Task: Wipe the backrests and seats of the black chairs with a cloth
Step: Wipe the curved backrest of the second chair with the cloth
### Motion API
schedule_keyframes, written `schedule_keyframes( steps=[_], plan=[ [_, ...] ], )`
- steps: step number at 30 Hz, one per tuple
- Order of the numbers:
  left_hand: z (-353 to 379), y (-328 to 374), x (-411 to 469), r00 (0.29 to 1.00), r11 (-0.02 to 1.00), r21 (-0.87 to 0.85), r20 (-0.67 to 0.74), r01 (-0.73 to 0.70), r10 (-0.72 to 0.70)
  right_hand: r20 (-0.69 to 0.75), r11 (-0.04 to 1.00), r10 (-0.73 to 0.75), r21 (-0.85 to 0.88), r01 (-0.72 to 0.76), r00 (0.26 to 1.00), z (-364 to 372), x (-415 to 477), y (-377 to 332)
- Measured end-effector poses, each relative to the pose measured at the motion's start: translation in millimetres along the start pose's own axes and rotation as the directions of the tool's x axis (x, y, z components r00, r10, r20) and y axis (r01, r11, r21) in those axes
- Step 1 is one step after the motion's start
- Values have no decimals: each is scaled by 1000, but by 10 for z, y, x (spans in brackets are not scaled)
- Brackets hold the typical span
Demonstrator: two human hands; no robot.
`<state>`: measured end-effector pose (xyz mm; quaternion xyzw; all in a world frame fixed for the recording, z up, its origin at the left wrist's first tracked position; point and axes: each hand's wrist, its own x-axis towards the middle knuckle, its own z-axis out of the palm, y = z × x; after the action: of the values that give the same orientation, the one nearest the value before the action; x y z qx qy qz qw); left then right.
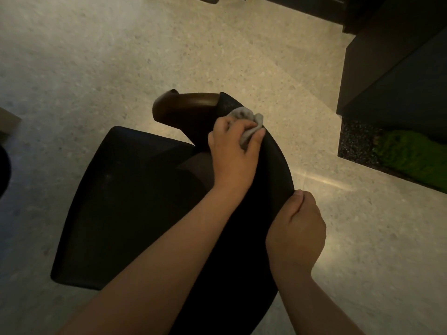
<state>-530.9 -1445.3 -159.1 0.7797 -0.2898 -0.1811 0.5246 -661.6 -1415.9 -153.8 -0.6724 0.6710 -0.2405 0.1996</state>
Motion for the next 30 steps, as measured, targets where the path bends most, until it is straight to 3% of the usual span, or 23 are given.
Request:
schedule_keyframes(
  steps=[6, 11, 15, 19, 23, 27, 30],
  plan=[
    [4, -129, 20, 998, 999, -43, -58, -22, 19, -17, 1000, -11, -7, 11, 1000, 18, 8, 19],
    [-74, -141, -45, 998, 994, -98, -44, 50, -54, -14, 1000, -13, -4, 13, 1000, 7, -7, 12],
    [-131, 77, -60, 994, 983, -151, -51, -100, 93, -21, 1000, -19, -5, 19, 1000, 16, 5, 6],
    [34, 94, 4, 964, 965, 96, 131, -245, 232, -10, 1000, 4, -8, -4, 1000, 25, 2, 20],
    [105, -15, 74, 955, 911, 287, 88, -296, 282, -6, 1000, 10, -5, -10, 1000, 8, 7, 3],
    [164, -83, 170, 981, 965, 185, 91, -185, 171, -8, 1000, -2, -13, 2, 1000, 19, 0, 14],
    [110, -66, 105, 987, 965, 207, 18, -161, 160, -25, 1000, -15, -19, 14, 1000, 39, 2, 24]
  ],
)
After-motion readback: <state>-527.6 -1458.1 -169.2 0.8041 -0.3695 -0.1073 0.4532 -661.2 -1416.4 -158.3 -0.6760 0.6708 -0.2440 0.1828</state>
